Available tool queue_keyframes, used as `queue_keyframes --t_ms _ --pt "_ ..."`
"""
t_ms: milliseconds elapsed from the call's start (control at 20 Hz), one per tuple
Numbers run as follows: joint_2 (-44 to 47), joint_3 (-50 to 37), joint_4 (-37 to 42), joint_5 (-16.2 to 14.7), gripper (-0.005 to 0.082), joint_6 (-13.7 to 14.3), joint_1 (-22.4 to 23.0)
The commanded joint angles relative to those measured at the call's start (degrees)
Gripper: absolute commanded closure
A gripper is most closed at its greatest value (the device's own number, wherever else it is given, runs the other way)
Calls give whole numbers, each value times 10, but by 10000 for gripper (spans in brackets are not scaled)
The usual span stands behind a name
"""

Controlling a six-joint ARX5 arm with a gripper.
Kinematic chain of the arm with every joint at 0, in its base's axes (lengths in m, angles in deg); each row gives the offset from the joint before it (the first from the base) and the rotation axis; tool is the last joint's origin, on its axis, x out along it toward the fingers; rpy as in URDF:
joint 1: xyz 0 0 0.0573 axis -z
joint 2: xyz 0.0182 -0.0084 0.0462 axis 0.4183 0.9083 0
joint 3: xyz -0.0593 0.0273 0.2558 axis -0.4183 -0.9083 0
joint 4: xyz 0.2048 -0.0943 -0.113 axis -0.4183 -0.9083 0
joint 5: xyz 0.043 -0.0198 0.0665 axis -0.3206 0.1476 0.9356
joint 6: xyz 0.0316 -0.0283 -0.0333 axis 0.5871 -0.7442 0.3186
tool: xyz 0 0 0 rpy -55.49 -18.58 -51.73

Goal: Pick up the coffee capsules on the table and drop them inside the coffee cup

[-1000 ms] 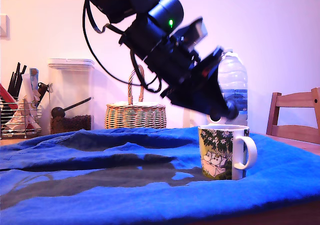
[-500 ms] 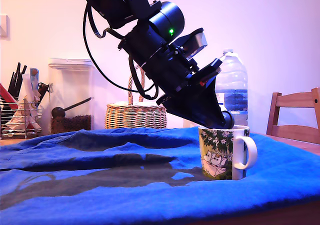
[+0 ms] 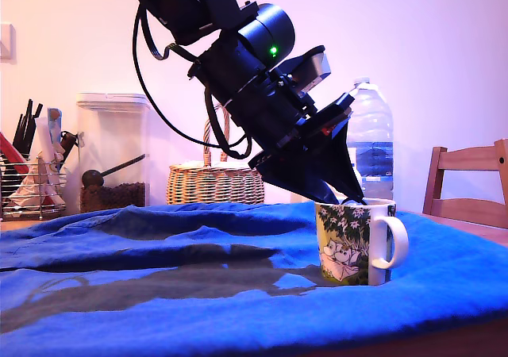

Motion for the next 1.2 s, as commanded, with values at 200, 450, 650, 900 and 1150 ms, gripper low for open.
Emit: queue_keyframes --t_ms 200,450,650,900,1150 --pt "11 32 -26 -12 603 2 3" --pt "-12 37 -27 -21 793 12 3" --pt "-38 37 -23 -7 793 11 4" --pt "-68 27 8 8 793 12 2" --pt "-86 17 30 16 793 12 2"
